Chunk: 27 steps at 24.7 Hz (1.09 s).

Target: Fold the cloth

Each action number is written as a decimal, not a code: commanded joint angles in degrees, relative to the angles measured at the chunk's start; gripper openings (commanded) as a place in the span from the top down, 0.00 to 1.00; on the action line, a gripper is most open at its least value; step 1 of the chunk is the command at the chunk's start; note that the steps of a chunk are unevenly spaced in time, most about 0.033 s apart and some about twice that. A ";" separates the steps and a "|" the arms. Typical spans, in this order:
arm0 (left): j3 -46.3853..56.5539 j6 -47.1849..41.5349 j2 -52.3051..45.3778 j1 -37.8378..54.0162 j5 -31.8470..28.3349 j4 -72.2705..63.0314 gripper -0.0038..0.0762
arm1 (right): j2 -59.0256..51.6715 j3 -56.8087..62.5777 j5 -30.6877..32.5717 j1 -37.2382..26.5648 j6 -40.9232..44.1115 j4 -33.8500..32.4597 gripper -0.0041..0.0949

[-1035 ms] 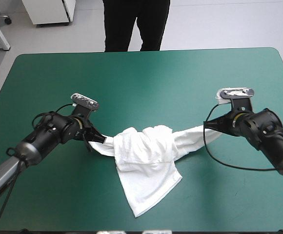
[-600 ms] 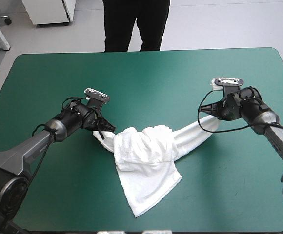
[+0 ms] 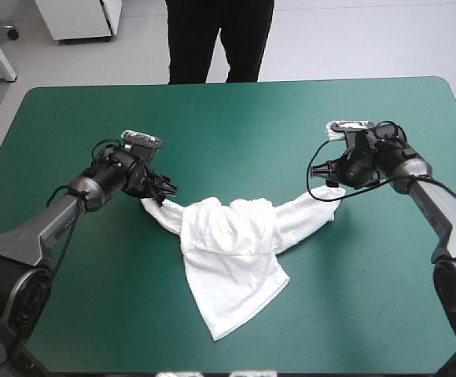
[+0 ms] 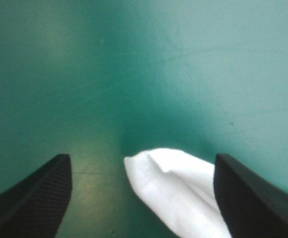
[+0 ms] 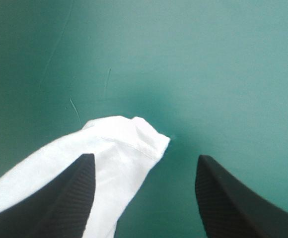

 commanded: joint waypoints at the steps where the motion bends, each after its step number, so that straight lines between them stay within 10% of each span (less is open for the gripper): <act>1: -7.29 0.60 -2.92 -0.03 8.93 2.12 0.15 | -4.33 -3.39 3.86 -0.47 -2.50 -1.05 0.40; 10: -9.48 6.78 -16.25 -0.03 20.72 1.27 0.18 | -20.33 -3.93 14.92 -0.47 -3.01 -1.06 0.49; 27: -9.58 12.11 -5.98 5.51 18.71 -12.03 0.27 | -23.30 -3.93 15.83 -0.47 -2.09 -0.23 0.49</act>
